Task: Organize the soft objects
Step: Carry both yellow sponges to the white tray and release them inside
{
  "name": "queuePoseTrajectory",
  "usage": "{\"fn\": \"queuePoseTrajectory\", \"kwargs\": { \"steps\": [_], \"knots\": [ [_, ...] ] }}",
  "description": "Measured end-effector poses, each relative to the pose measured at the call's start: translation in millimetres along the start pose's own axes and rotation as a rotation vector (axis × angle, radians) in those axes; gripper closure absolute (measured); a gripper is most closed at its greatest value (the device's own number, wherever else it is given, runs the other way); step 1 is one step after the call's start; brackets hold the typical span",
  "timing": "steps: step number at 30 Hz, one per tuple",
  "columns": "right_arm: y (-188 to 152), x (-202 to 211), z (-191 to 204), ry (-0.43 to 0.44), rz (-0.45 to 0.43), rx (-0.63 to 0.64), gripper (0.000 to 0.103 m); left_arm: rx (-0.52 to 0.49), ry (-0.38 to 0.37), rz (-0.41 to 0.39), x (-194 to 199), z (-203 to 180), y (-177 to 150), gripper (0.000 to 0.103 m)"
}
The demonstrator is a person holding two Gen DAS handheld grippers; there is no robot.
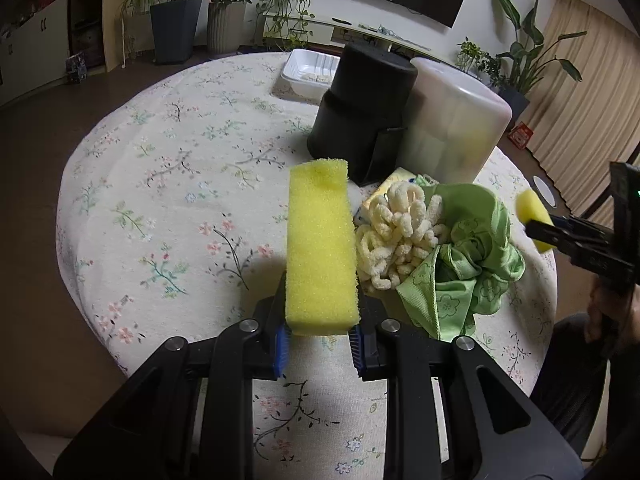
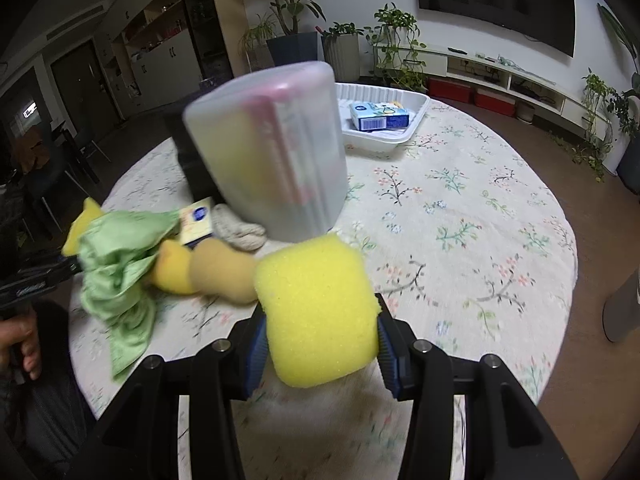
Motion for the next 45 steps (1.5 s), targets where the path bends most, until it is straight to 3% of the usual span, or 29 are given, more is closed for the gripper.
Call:
{"fn": "queuePoseTrajectory", "kwargs": {
  "steps": [6,16,20,26,32,35,41,45],
  "knots": [
    [3,22,-17,-0.029,-0.021,-0.028,0.054,-0.024,0.034,-0.052,14,16,41,0.081],
    [73,32,-116,-0.152,-0.058,-0.050,0.053,-0.151,0.050,-0.119,6,19,178,0.081],
    [113,18,-145,-0.173,-0.047,-0.017,0.053,-0.240,0.020,-0.068,-33,-6,228,0.081],
    [182,-39,-161,-0.139,0.000,0.080,0.053,-0.367,-0.012,0.040,-111,-45,271,0.081],
    [220,-112,-139,-0.072,0.079,0.233,0.053,-0.433,-0.027,0.123,-177,-64,291,0.080],
    [231,-142,-124,-0.034,0.105,0.279,0.053,-0.458,-0.016,0.172,-207,-69,286,0.080],
    [247,-190,-90,0.027,0.154,0.381,0.052,-0.515,-0.011,0.231,-240,-74,269,0.079],
    [248,-212,-81,0.049,0.190,0.407,0.050,-0.478,-0.013,0.263,-252,-68,264,0.077]
  ]
}}
Point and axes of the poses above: each gripper's, at about its wrist camera, not at the fingertips, and x roughly against the way its jaws point, z to its left, y to its top, the point moved 9 cm from there along -x, roughly the way its jaws point, and after that the axes turned 9 degrees about x, right-handed, at the moved point
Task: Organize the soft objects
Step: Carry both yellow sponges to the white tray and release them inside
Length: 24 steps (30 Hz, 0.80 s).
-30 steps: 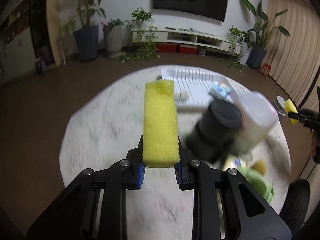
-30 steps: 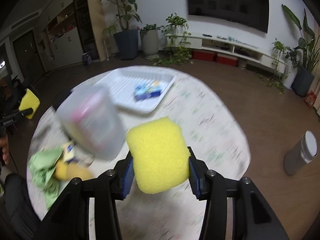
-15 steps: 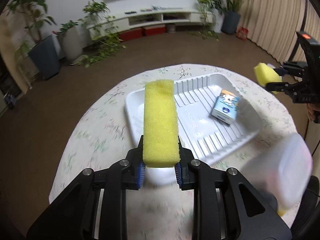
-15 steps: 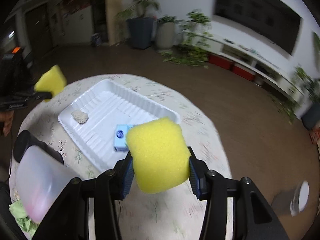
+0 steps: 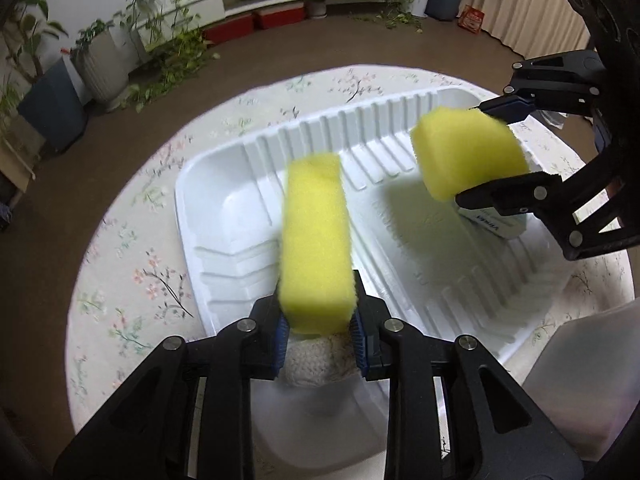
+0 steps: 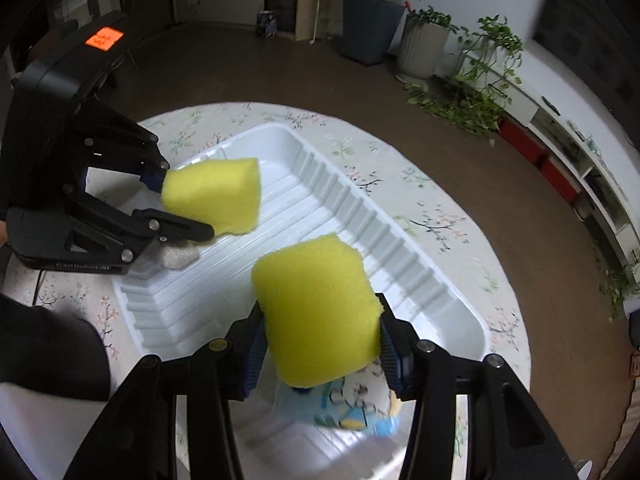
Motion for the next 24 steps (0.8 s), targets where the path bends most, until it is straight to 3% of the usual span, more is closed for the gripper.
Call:
{"fn": "queuePoseTrajectory", "kwargs": {
  "steps": [1,2,4,11,15,18,24],
  "knots": [
    [-1,-3,2,0.005,0.005,0.000,0.049,0.003,-0.001,0.006,-1,1,-2,0.072],
    [-1,-6,2,0.007,0.010,0.001,0.048,0.003,0.005,0.016,-4,2,-5,0.060],
    [-2,-9,0,-0.002,0.015,0.002,0.043,0.002,0.002,0.014,-3,1,-9,0.052],
    [-4,-12,-3,-0.023,0.007,0.000,0.032,0.029,0.014,0.020,2,3,-20,0.051],
    [3,3,-3,-0.031,-0.049,0.001,0.021,0.051,-0.010,0.015,8,1,-28,0.048],
    [6,17,-6,-0.032,-0.098,-0.014,0.020,0.072,-0.022,0.000,14,2,-28,0.046],
    [-4,46,-15,-0.020,-0.175,-0.095,0.016,0.141,-0.073,-0.100,43,10,-16,0.014]
  ]
}}
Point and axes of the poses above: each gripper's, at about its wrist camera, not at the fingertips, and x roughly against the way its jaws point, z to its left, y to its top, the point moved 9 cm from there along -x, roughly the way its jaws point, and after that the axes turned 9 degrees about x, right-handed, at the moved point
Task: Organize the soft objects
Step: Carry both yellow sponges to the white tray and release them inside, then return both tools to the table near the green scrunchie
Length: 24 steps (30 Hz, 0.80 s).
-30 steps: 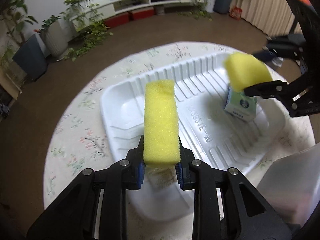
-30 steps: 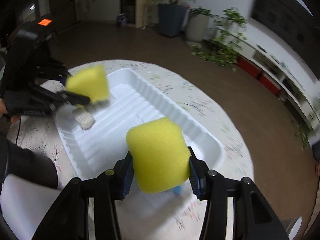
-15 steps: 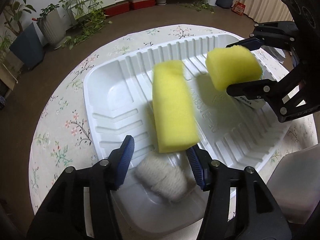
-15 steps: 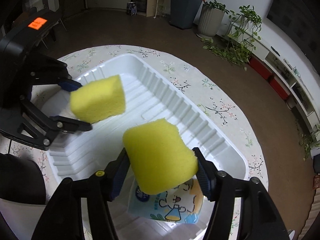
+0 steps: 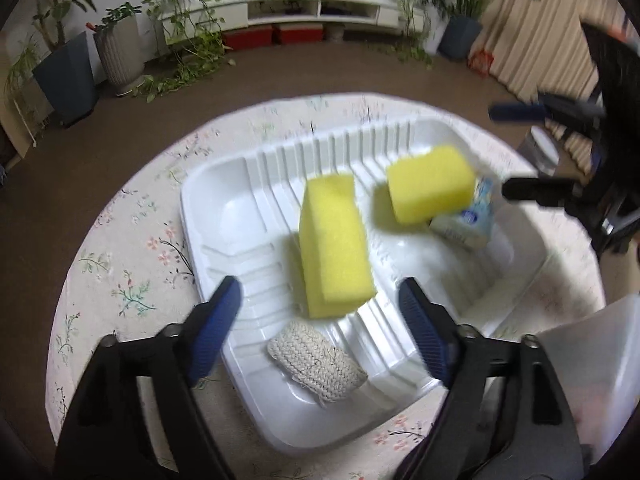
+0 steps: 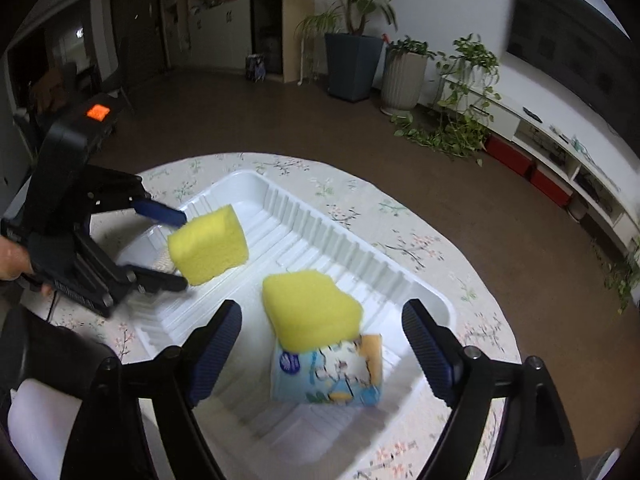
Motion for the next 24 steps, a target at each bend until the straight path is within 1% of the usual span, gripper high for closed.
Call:
{"fn": "queuePoseTrajectory", "kwargs": {
  "steps": [1,3,4,5,6,7,8,9,11,16,19,24],
  "knots": [
    [-5,3,-3,-0.006,-0.003,-0.009,0.015,0.007,0.004,-0.006,3,1,0,0.008],
    [-14,6,-7,-0.023,0.006,-0.025,0.015,0.014,0.021,-0.018,9,4,1,0.008],
    [-18,7,-10,-0.029,0.010,-0.035,0.015,0.014,0.024,-0.020,9,6,3,0.006],
    [-22,9,-12,-0.034,0.011,-0.045,0.015,0.012,0.029,-0.023,11,7,2,0.001],
    [-24,11,-15,-0.039,0.006,-0.057,0.015,0.006,0.042,-0.032,14,7,1,0.000],
    [-24,14,-16,-0.039,0.001,-0.064,0.013,0.002,0.050,-0.037,15,8,6,0.000],
    [-25,16,-17,-0.040,-0.007,-0.074,0.010,-0.002,0.057,-0.046,20,9,2,0.000],
    [-25,20,-18,-0.041,-0.016,-0.084,0.001,-0.001,0.063,-0.052,23,10,2,0.000],
    [-26,24,-18,-0.042,-0.028,-0.093,0.000,0.003,0.087,-0.079,31,12,2,0.000],
    [-40,39,-20,-0.066,-0.019,-0.118,0.000,0.054,0.089,-0.147,59,24,0,0.000],
    [-54,60,-23,-0.079,-0.041,-0.163,0.000,0.086,0.088,-0.186,80,29,-11,0.000],
    [-87,106,-17,-0.087,-0.108,-0.271,0.000,0.129,0.089,-0.235,119,28,-53,0.000]
  ]
}}
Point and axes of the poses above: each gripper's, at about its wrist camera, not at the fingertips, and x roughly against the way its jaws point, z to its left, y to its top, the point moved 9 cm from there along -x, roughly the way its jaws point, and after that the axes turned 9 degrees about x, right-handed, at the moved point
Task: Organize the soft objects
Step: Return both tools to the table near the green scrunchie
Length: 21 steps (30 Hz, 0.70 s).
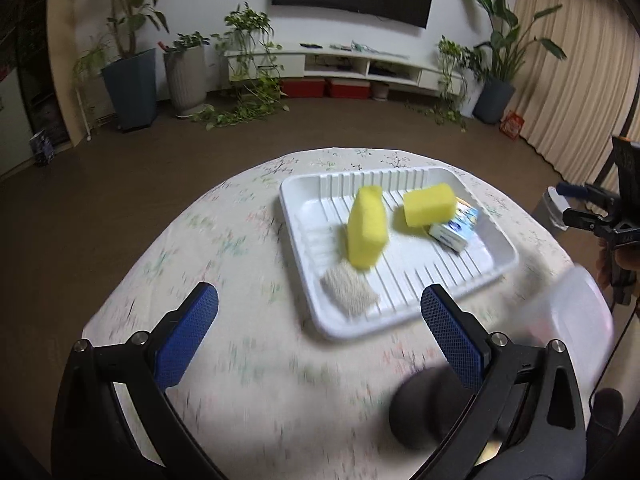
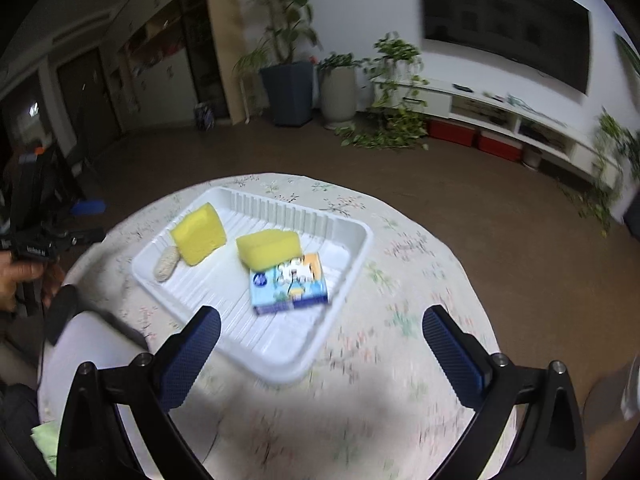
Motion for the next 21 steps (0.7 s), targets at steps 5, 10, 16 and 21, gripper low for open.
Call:
{"fn": "queuePoseTrajectory", "kwargs": {
  "steps": [5,10,16,21],
  "knots": [
    [-39,42,13,0.015,-0.037,-0.086,0.000,0.046,-0.008,-0.049,51,-1,-47,0.000],
    [-95,76,41,0.048,-0.047,-0.204,0.000,0.090,-0.021,-0.076,95,-7,-96,0.000],
    [-153,100,86,0.072,-0.016,-0.263,0.000,0.089,-0.053,-0.067,127,-40,-157,0.000],
    [-178,113,133,0.108,-0.004,-0.259,0.000,0.064,-0.071,-0.070,145,-72,-198,0.000]
  ]
}}
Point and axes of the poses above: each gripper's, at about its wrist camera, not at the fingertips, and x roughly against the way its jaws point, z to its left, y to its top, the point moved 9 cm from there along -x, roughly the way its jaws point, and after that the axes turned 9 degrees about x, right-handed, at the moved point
